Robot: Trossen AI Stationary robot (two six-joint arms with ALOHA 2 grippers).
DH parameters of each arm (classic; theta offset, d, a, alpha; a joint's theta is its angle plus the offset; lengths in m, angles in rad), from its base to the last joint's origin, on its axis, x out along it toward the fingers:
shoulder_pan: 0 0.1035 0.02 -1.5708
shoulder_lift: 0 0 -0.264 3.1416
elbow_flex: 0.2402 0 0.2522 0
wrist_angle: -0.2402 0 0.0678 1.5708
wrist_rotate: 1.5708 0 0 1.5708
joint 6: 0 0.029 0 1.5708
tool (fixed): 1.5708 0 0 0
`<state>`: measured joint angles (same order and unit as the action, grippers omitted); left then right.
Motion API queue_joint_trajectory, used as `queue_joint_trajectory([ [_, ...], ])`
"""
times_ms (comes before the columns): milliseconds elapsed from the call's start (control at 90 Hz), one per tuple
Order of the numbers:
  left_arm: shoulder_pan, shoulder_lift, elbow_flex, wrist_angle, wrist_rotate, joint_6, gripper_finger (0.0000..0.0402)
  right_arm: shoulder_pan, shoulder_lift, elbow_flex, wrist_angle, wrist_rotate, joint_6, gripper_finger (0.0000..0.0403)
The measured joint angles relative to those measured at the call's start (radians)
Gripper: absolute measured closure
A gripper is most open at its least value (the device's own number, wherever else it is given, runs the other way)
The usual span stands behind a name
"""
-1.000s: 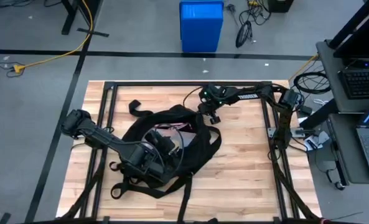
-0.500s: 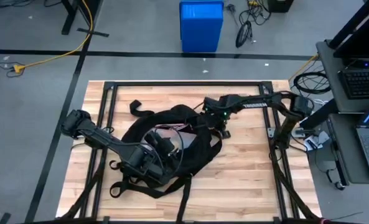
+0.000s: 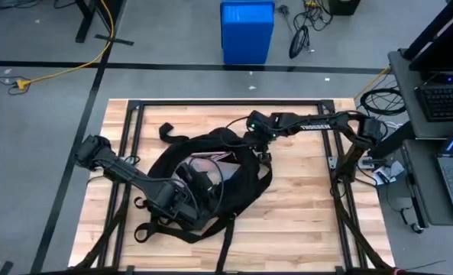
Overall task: Unpack backpack
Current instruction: Close the black backpack
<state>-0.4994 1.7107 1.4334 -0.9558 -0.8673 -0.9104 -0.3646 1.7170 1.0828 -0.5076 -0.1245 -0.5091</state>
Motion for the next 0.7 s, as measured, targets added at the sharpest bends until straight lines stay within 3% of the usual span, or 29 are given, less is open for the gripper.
queue_joint_trajectory([
  [222,-0.005,0.0,0.0,0.0,0.001,0.0,0.0155,0.0,0.001,-0.009,-0.011,0.052,-0.014,0.0205],
  [422,0.008,0.0,0.0,-0.001,0.001,0.0,0.0155,-0.035,0.007,-0.009,0.13,0.05,-0.075,0.0145],
  [500,0.011,0.0,0.0,-0.001,0.001,0.001,0.0155,-0.052,0.031,-0.009,0.169,0.008,-0.101,0.0134],
  [611,0.014,0.0,0.0,-0.001,0.001,0.001,0.0155,-0.072,0.093,-0.009,0.164,-0.155,-0.113,0.0131],
  [700,0.015,0.0,0.0,0.0,0.001,0.001,0.0155,-0.074,0.139,-0.009,0.185,-0.176,-0.126,0.0131],
])
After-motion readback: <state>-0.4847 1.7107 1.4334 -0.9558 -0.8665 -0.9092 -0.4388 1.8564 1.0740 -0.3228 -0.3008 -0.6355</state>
